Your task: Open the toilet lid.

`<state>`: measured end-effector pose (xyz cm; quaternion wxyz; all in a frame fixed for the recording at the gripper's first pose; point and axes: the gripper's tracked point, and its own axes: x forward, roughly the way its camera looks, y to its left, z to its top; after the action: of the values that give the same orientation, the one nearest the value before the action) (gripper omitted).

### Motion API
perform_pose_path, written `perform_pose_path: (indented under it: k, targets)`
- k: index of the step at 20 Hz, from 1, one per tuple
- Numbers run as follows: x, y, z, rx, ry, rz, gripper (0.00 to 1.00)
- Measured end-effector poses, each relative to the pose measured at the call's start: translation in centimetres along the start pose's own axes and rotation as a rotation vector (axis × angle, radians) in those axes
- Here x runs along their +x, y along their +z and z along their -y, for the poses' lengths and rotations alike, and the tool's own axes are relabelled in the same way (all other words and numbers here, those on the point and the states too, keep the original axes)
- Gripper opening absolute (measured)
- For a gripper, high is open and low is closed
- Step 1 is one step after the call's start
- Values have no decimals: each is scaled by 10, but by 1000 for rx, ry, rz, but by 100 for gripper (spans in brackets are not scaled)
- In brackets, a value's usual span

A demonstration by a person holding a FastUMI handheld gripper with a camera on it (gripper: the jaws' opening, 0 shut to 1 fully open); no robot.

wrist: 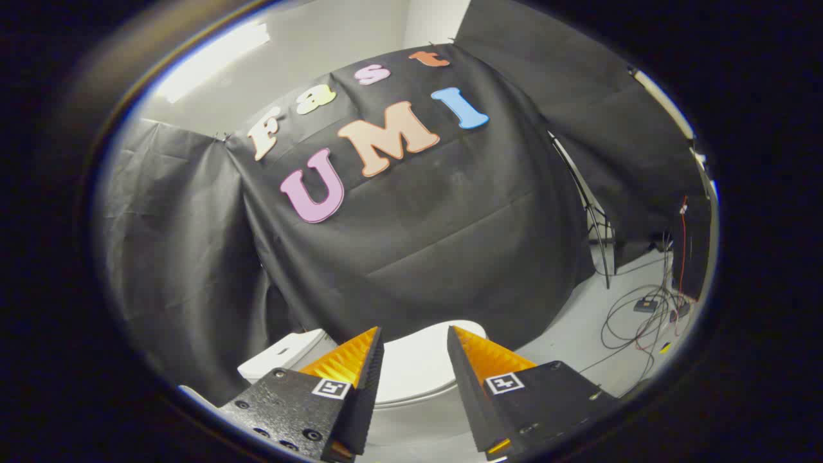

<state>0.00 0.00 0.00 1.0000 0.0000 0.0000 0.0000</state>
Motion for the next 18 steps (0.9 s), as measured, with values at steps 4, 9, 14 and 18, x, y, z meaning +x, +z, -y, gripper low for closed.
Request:
perform_pose_path:
  k: [4,9,14,18]
  targets:
    - [13,-18,5,100,-7,-33,62]
    - [37,-37,12,214,-22,-66,61]
    - [68,-61,33,384,-52,-50,62]
    - [97,-91,59,508,-123,-74,62]
